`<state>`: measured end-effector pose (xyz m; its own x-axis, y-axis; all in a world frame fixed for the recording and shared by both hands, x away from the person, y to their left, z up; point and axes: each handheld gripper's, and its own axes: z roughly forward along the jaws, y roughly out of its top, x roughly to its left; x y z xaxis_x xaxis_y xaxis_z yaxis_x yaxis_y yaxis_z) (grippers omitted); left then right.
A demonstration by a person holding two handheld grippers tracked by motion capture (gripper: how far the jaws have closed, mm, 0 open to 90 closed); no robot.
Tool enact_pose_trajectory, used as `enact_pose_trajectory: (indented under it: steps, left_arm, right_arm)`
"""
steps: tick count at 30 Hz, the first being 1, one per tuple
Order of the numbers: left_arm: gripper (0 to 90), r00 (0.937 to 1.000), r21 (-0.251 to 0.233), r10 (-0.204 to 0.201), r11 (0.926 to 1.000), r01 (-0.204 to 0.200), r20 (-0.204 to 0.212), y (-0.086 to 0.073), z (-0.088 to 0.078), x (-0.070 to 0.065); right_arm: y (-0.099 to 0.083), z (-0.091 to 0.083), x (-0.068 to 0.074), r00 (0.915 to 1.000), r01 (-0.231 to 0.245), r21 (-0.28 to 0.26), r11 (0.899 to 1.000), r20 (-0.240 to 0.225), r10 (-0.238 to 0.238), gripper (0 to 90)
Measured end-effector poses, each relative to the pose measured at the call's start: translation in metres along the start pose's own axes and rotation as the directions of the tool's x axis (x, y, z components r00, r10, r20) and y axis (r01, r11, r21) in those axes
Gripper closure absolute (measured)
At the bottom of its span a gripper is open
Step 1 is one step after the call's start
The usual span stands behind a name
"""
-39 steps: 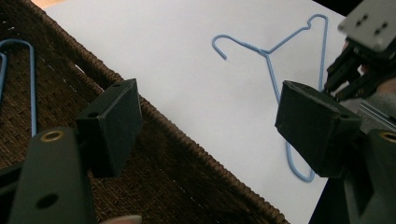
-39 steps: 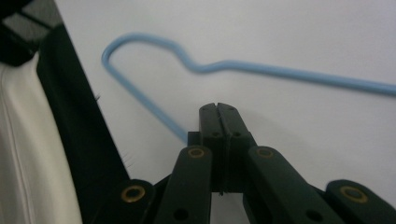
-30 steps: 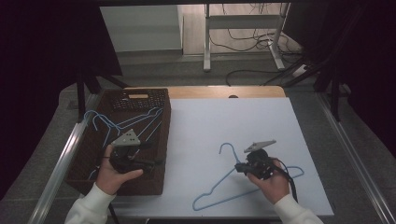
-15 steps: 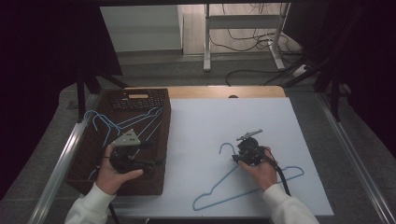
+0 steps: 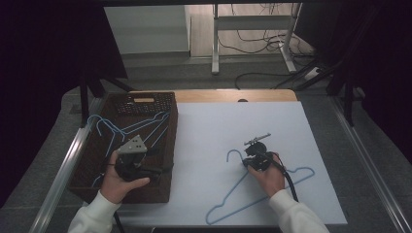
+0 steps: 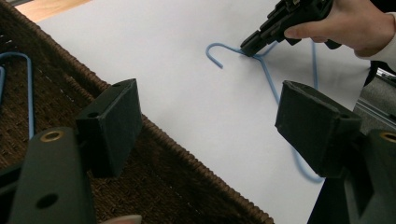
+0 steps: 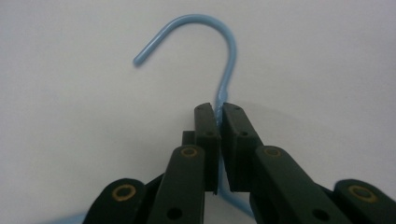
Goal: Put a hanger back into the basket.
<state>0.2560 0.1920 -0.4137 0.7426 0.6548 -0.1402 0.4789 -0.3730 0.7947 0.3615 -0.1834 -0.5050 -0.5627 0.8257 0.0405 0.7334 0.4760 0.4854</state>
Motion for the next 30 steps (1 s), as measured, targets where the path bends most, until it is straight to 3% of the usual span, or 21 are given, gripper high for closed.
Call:
enact_pose_trajectory:
  steps: [7, 11, 14, 17, 20, 23, 30]
  left_arm:
    - [22.6, 0.9997, 0.013, 0.018, 0.9997, -0.018, 0.015, 0.01, 0.011, -0.016]
    - [22.7, 0.9989, 0.05, 0.032, 0.9982, -0.034, 0.035, 0.019, 0.028, -0.031]
    - [23.0, 0.9985, 0.078, 0.012, 0.9968, -0.016, 0.053, 0.024, 0.044, -0.039]
    - [23.6, 0.9966, 0.12, -0.02, 0.9927, 0.01, 0.08, 0.026, 0.061, -0.046]
    - [24.0, 0.9953, 0.163, -0.013, 0.9867, -0.002, 0.095, 0.029, 0.077, -0.056]
    - [24.1, 0.9968, 0.187, -0.006, 0.9822, -0.009, 0.08, 0.029, 0.095, -0.066]
    - [24.9, 0.9947, 0.241, -0.007, 0.9703, -0.018, 0.103, 0.025, 0.133, -0.08]
  right_arm:
    - [-0.001, -0.008, 0.001, 0.9999, 0.01, -0.046, 0.999, 0.011, -0.01, 85.2]
    - [-0.001, -0.018, 0.002, 0.9999, 0.008, -0.094, 0.995, 0.015, -0.007, 85.1]
    - [-0.002, -0.024, 0.001, 0.9998, 0.008, -0.119, 0.993, 0.019, -0.006, 85.1]
    - [-0.002, -0.028, 0.001, 0.9998, 0.01, -0.136, 0.991, 0.02, -0.007, 85.1]
    - [-0.003, -0.029, 0.001, 0.9998, 0.012, -0.141, 0.99, 0.02, -0.009, 85.2]
    - [-0.003, -0.031, 0.002, 0.9997, 0.011, -0.147, 0.989, 0.021, -0.008, 85.1]
    - [-0.004, -0.033, 0.001, 0.9998, 0.007, -0.159, 0.987, 0.022, -0.004, 85.1]
